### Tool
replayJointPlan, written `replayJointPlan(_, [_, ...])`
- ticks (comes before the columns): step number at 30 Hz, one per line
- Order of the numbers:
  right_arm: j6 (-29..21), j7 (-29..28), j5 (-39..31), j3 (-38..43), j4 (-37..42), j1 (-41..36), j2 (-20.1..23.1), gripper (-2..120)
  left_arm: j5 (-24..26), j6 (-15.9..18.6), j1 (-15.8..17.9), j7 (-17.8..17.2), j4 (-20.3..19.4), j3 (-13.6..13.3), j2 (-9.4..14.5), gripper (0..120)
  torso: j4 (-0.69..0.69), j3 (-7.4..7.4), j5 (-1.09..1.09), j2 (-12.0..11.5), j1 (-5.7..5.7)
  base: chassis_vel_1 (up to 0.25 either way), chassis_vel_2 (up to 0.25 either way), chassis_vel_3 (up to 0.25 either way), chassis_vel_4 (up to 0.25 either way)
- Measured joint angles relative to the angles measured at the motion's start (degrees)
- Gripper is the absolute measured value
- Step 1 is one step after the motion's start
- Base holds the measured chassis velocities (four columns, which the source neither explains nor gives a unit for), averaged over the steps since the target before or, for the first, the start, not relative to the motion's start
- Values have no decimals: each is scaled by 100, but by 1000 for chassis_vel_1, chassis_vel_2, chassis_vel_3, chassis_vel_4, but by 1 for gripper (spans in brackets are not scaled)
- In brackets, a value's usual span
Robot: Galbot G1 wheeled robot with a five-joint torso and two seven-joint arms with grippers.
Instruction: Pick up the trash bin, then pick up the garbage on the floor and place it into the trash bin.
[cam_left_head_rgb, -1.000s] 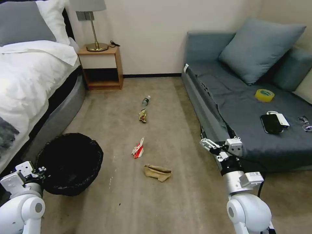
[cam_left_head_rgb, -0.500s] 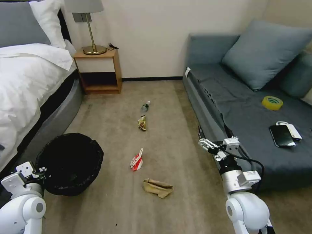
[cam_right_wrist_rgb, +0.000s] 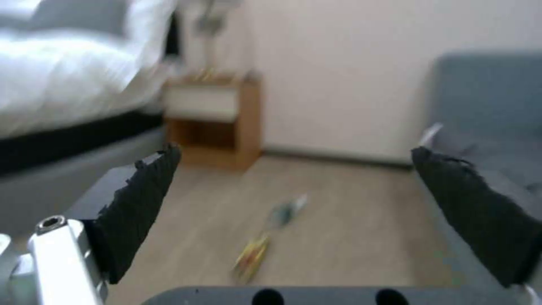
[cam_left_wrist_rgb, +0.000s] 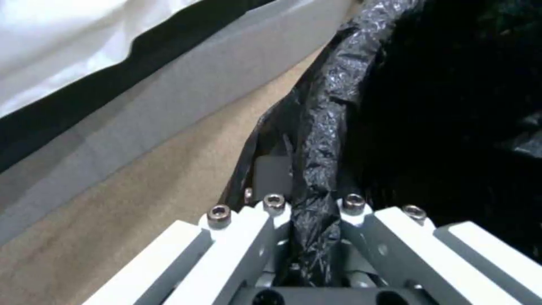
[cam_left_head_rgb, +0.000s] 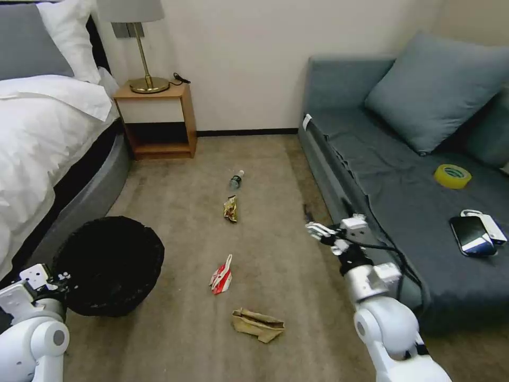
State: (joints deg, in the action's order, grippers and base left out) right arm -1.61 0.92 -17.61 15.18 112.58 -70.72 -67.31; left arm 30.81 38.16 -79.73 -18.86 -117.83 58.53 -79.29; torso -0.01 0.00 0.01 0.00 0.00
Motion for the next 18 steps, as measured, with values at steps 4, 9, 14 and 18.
replayJointPlan(4, [-267, 136, -560, -939, -562, 724, 801, 100, 1, -30, -20, 39, 2, 39, -10, 2, 1, 0, 0, 0, 0, 0, 0, 0, 0])
replayJointPlan(9, [-593, 834, -1041, -2124, -1333, 1689, 1378, 100, -8, -40, -9, 61, -18, 74, -55, 2, 3, 1, -1, 0, 0, 0, 0, 0, 0])
replayJointPlan(14, [-1277, 1488, -1212, -2917, -1840, 2406, 1615, 100, -44, -40, 9, 64, -45, 74, -106, 2, 1, 0, -1, 0, 0, 0, 0, 0, 0])
replayJointPlan(18, [-1978, 2196, -1005, -3268, -2219, 2936, 1632, 100, -111, -40, -15, 66, -52, 70, -157, 2, 1, 0, -1, 0, 0, 0, 0, 0, 0])
